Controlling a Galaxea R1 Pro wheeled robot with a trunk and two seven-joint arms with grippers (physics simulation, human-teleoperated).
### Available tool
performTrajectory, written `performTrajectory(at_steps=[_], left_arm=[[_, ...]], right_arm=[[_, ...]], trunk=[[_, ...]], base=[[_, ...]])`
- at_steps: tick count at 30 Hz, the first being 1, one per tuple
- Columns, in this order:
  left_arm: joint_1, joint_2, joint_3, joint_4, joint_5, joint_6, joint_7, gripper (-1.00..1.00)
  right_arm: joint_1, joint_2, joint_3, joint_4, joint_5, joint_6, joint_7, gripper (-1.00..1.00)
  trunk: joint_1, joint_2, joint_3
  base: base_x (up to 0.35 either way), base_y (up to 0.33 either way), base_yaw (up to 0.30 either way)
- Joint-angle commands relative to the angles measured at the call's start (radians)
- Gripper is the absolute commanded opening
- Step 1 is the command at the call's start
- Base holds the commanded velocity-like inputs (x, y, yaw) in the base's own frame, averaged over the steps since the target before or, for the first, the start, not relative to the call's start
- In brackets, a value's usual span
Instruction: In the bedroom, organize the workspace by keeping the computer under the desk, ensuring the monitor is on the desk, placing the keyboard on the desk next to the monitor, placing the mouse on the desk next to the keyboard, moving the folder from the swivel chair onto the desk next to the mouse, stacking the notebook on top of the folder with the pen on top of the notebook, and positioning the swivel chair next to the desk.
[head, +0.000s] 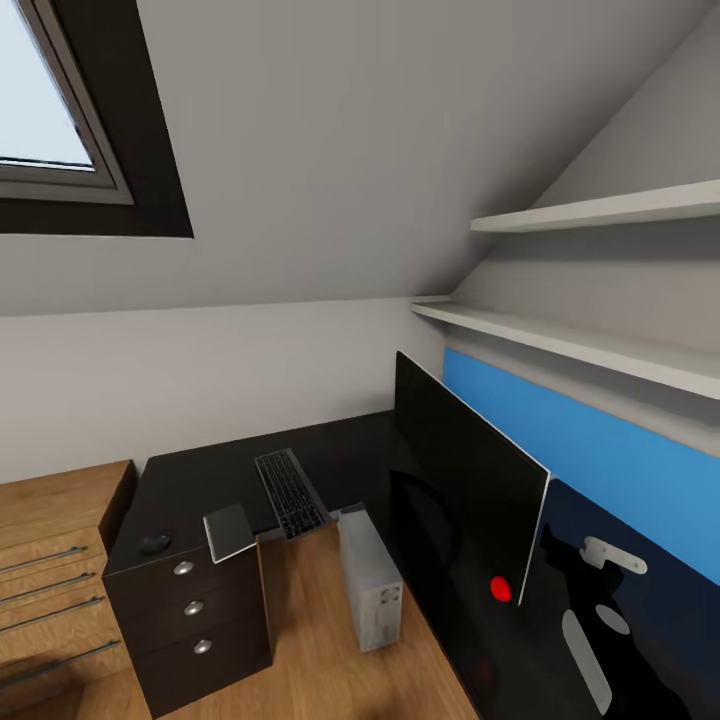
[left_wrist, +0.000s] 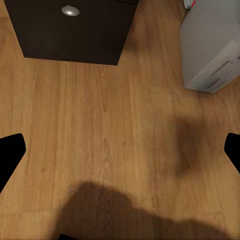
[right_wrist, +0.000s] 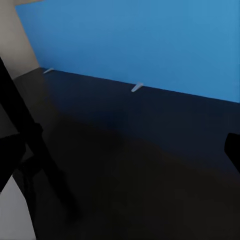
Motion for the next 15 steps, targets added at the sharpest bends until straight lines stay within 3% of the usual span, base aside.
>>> performTrajectory(at_steps=[1, 8, 15], left_arm=[[0.000, 0.000, -0.005, 0.001, 0.011, -0.002, -0.007, 1.00], [0.000, 0.000, -0.005, 0.001, 0.011, -0.002, -0.007, 1.00], [0.000, 0.000, -0.005, 0.001, 0.011, -0.002, -0.007, 1.00]], right_arm=[[0.000, 0.000, 0.002, 0.001, -0.010, -0.006, -0.002, 1.00], [0.000, 0.000, 0.002, 0.000, -0.010, -0.006, -0.002, 1.00], [0.000, 0.001, 0.003, 0.001, -0.010, -0.006, -0.002, 1.00]], trunk=[[0.000, -0.001, 0.000], [0.000, -0.001, 0.000], [0.000, -0.001, 0.000]], base=[[0.013, -0.010, 0.012], [0.006, -0.005, 0.072], [0.001, -0.001, 0.219]])
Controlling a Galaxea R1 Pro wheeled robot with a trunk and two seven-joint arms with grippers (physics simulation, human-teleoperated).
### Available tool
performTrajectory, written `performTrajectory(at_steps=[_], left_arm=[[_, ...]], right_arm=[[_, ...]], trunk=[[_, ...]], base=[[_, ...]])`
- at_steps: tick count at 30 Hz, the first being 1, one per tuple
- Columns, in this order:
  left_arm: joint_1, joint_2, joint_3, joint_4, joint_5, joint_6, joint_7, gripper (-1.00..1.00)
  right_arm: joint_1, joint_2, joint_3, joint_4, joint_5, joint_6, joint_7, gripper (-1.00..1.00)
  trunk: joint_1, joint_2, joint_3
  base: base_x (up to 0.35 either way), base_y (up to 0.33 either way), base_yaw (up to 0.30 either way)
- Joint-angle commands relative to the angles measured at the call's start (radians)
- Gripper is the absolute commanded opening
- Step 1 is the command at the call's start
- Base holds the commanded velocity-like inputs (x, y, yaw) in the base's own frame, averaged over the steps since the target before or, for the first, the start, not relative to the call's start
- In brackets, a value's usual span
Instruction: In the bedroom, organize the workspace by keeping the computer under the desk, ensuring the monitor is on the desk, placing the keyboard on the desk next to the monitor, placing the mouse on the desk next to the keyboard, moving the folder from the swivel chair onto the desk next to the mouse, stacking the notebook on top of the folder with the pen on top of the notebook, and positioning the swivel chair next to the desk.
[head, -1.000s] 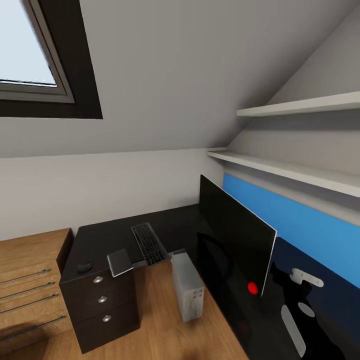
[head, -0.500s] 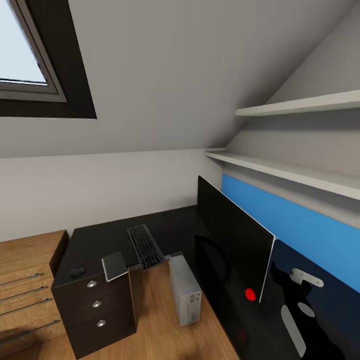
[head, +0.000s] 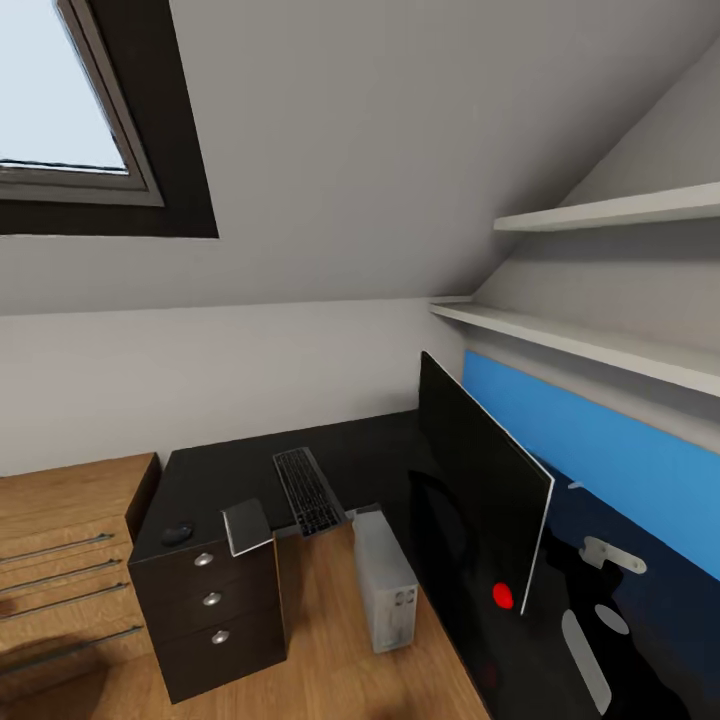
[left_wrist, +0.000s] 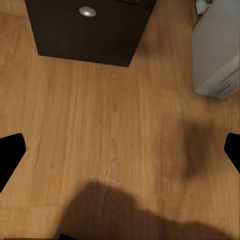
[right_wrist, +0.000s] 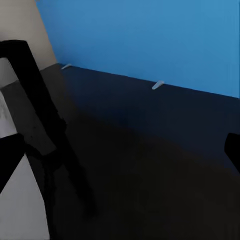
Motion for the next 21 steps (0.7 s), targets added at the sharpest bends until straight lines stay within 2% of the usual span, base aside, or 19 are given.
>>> performTrajectory(at_steps=[1, 21], left_arm=[[-0.001, 0.000, -0.005, 0.002, 0.011, -0.002, -0.007, 1.00], [-0.001, 0.000, -0.005, 0.002, 0.012, -0.002, -0.007, 1.00]], right_arm=[[0.000, 0.000, 0.002, 0.000, -0.010, -0.005, -0.002, 1.00], [0.000, 0.000, 0.003, 0.000, -0.010, -0.005, -0.002, 1.00]], trunk=[[0.000, -0.001, 0.000], [0.000, -0.001, 0.000]], base=[[0.000, 0.000, 0.252], [0.000, 0.000, 0.245]])
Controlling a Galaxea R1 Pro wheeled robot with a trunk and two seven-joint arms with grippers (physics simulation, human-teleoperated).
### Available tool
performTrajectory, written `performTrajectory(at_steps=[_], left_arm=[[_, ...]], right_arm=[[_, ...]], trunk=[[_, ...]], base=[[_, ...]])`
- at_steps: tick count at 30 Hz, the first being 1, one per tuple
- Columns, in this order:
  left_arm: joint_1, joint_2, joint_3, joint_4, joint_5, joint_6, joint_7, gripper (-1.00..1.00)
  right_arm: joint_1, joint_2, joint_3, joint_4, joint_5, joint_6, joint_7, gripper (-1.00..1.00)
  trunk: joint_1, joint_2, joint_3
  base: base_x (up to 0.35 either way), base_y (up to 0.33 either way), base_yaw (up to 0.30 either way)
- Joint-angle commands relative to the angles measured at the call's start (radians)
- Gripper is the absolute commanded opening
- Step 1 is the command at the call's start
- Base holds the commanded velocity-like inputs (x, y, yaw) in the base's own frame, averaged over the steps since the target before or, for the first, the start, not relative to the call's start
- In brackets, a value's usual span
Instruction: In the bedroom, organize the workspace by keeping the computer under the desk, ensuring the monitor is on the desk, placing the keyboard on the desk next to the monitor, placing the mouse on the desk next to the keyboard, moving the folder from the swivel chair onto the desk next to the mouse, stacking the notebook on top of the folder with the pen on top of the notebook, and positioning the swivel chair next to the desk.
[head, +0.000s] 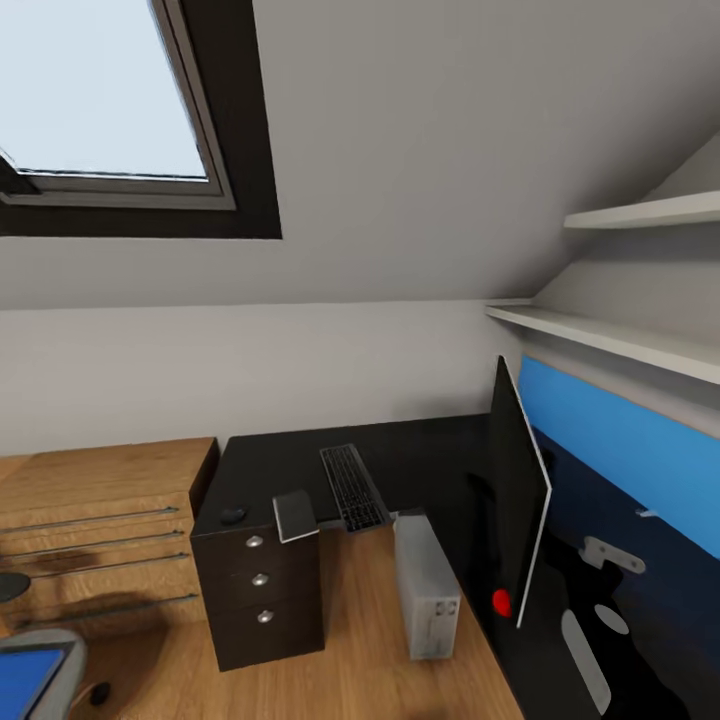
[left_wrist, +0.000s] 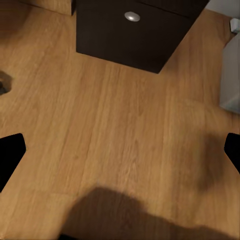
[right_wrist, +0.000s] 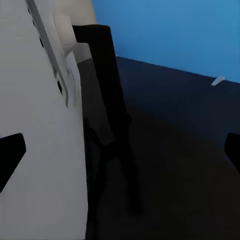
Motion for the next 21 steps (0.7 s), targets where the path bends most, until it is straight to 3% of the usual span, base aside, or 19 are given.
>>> performTrajectory(at_steps=[1, 21], left_arm=[[-0.001, 0.000, -0.005, 0.002, 0.011, -0.002, -0.007, 1.00], [-0.001, 0.000, -0.005, 0.002, 0.011, -0.003, -0.007, 1.00]], right_arm=[[0.000, -0.001, 0.002, 0.000, -0.010, -0.005, -0.002, 1.00], [0.000, -0.001, 0.003, 0.000, -0.010, -0.005, -0.002, 1.00]], trunk=[[0.000, -0.001, 0.000], [0.000, -0.001, 0.000]], base=[[0.000, 0.000, 0.239], [0.000, 0.000, 0.222]])
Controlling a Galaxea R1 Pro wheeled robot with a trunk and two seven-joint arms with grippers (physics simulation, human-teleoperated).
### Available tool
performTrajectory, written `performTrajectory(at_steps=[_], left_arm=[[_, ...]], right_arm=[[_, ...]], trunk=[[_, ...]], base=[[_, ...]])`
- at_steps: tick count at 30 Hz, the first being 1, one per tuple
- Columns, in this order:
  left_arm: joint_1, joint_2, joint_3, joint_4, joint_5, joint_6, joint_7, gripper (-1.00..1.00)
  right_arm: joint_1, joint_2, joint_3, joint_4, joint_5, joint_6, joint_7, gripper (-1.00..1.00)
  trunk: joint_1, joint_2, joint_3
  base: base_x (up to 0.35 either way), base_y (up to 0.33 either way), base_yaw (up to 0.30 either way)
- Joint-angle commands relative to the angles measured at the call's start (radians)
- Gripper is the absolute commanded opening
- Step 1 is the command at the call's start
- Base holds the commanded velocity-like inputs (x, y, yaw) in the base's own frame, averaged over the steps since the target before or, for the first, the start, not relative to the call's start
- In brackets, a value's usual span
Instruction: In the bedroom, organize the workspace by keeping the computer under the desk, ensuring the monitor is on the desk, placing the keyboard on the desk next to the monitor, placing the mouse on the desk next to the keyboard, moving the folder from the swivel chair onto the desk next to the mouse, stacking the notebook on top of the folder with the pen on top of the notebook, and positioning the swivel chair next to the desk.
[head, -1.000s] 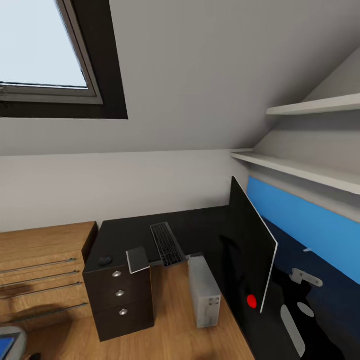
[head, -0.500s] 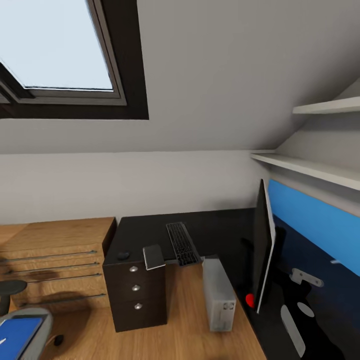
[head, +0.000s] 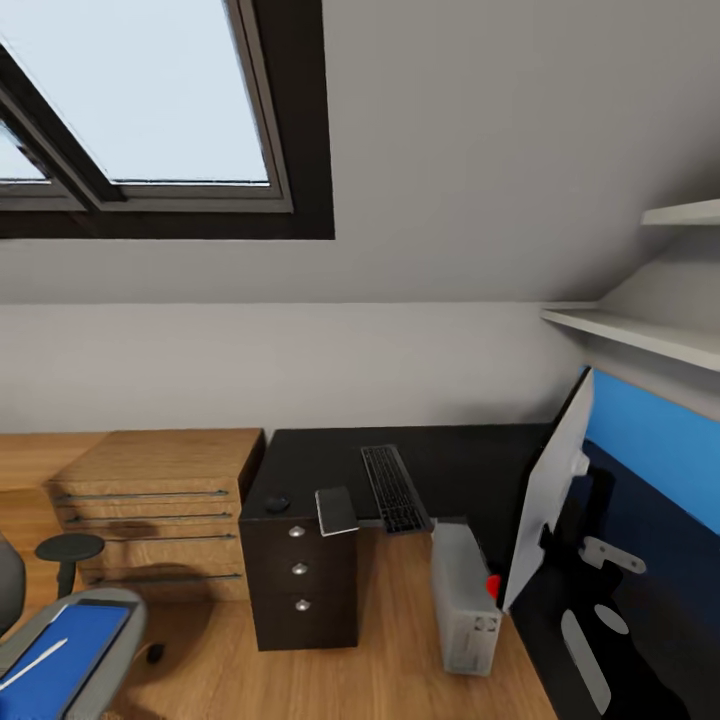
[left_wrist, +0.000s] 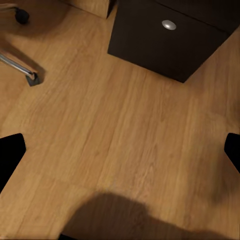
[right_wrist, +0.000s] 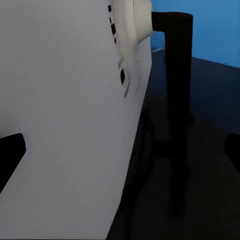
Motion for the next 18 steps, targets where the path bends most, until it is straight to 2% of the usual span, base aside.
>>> performTrajectory(at_steps=[1, 11, 14, 18], left_arm=[[-0.001, 0.000, -0.005, 0.002, 0.011, -0.002, -0.007, 1.00], [-0.001, 0.000, -0.005, 0.002, 0.011, -0.002, -0.007, 1.00], [-0.001, 0.000, -0.005, 0.002, 0.011, -0.003, -0.007, 1.00], [-0.001, 0.000, -0.005, 0.002, 0.010, -0.003, -0.007, 1.00]], right_arm=[[0.000, -0.001, 0.002, 0.000, -0.010, -0.005, -0.001, 1.00], [0.000, -0.001, 0.001, 0.000, -0.010, -0.005, -0.001, 1.00], [0.000, -0.001, 0.001, 0.000, -0.010, -0.005, -0.001, 1.00], [0.000, -0.001, 0.001, 0.000, -0.010, -0.005, -0.001, 1.00]], trunk=[[0.000, -0.001, 0.000], [0.000, -0.001, 0.000], [0.000, -0.001, 0.000], [0.000, -0.001, 0.000]], base=[[0.000, 0.000, 0.236], [0.000, 0.000, 0.224], [-0.013, 0.000, 0.102], [-0.175, 0.000, 0.033]])
